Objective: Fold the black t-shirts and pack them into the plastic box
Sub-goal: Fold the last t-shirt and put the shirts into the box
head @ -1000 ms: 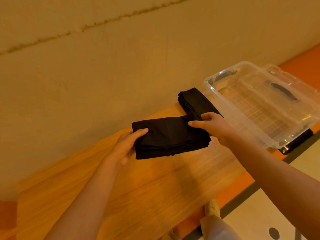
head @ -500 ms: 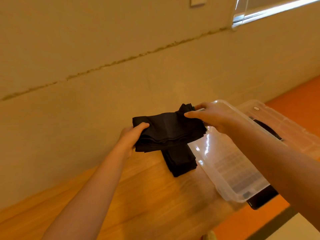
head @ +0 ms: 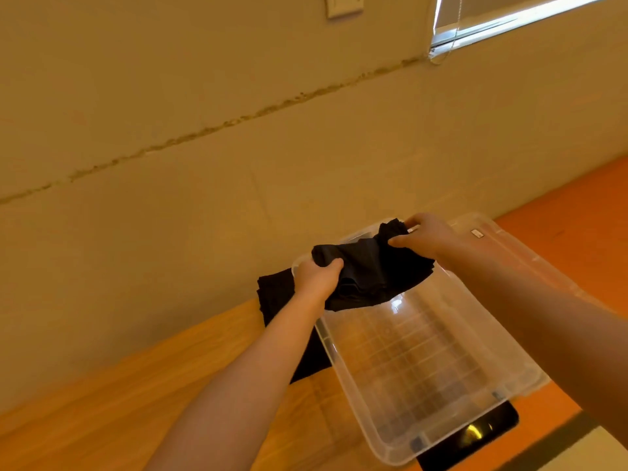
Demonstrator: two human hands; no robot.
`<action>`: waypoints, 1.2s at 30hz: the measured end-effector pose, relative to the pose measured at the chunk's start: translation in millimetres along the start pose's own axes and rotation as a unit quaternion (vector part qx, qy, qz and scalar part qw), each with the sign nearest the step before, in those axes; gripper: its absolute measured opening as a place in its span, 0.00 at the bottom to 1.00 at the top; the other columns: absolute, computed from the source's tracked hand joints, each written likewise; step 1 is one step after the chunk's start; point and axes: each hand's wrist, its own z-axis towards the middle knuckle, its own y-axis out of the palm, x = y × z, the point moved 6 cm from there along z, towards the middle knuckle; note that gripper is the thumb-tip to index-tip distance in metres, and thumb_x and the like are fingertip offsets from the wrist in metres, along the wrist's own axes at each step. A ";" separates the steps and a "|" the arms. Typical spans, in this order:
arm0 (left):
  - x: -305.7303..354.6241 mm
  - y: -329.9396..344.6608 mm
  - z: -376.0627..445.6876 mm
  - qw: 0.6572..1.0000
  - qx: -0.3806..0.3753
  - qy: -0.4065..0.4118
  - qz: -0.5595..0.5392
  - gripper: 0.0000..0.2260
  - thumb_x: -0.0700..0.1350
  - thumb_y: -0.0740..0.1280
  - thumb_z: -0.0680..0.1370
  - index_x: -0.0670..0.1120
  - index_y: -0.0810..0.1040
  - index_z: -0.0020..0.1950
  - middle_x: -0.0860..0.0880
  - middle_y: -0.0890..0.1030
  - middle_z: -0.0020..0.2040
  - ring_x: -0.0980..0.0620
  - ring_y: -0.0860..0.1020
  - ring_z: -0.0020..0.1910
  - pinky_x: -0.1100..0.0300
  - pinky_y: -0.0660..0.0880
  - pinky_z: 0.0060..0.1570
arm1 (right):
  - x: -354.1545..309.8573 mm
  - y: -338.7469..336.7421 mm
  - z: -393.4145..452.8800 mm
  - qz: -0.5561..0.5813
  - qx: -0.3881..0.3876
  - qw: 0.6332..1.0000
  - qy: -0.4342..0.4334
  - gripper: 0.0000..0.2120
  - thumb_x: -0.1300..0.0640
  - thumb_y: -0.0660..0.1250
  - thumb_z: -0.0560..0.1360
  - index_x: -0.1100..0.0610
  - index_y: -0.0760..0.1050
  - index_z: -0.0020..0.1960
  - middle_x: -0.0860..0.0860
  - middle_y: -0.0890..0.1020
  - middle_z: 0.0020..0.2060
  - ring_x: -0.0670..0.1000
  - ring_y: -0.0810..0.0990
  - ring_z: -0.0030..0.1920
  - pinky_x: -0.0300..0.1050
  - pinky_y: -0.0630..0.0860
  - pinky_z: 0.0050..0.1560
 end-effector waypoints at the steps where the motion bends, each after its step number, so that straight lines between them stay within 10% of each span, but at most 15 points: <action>1: -6.4 7.2 4.2 1.000 0.007 -0.012 0.006 0.20 0.50 0.67 0.78 0.44 0.72 0.67 0.46 0.77 0.58 0.46 0.77 0.53 0.56 0.74 0.47 | 3.4 3.5 3.7 -0.016 -0.001 1.000 -0.005 0.22 0.54 0.73 0.73 0.60 0.72 0.63 0.55 0.75 0.50 0.54 0.74 0.49 0.49 0.74 0.47; 18: -66.3 48.9 36.9 0.982 0.120 -0.148 -0.001 0.24 0.46 0.60 0.82 0.43 0.59 0.76 0.42 0.66 0.73 0.42 0.69 0.70 0.50 0.70 0.64 | 71.1 71.3 76.0 -0.094 0.063 0.993 -0.036 0.18 0.55 0.64 0.78 0.61 0.70 0.64 0.57 0.80 0.52 0.55 0.79 0.51 0.43 0.71 0.45; 24: -55.5 44.8 31.6 0.969 0.238 0.049 0.048 0.26 0.42 0.62 0.81 0.44 0.57 0.77 0.46 0.62 0.76 0.49 0.62 0.74 0.61 0.61 0.69 | 68.3 80.2 72.6 -0.186 0.093 0.966 -0.153 0.13 0.57 0.64 0.77 0.59 0.71 0.61 0.54 0.78 0.53 0.54 0.78 0.51 0.46 0.75 0.46; 27: -35.2 47.9 18.5 0.904 0.278 0.239 0.219 0.23 0.38 0.66 0.77 0.44 0.67 0.72 0.47 0.67 0.73 0.50 0.63 0.73 0.57 0.56 0.73 | 62.3 85.2 58.4 -0.278 0.147 0.908 -0.278 0.21 0.62 0.69 0.74 0.64 0.70 0.65 0.60 0.76 0.61 0.61 0.76 0.60 0.53 0.75 0.57; 31: -39.1 88.3 8.5 0.834 0.119 0.338 0.420 0.21 0.43 0.66 0.77 0.45 0.71 0.70 0.48 0.70 0.71 0.50 0.66 0.72 0.52 0.50 0.75 | 63.6 109.5 44.8 -0.361 0.129 0.844 -0.375 0.22 0.61 0.72 0.71 0.64 0.74 0.63 0.60 0.77 0.62 0.60 0.76 0.63 0.54 0.68 0.67; 36: -80.2 97.9 29.6 0.828 -0.048 0.156 0.536 0.26 0.59 0.32 0.79 0.52 0.33 0.75 0.53 0.29 0.74 0.51 0.32 0.75 0.49 0.33 0.73 | 94.2 127.3 59.8 -0.394 0.017 0.878 -0.273 0.32 0.42 0.37 0.82 0.57 0.67 0.72 0.53 0.69 0.71 0.51 0.66 0.72 0.51 0.51 0.72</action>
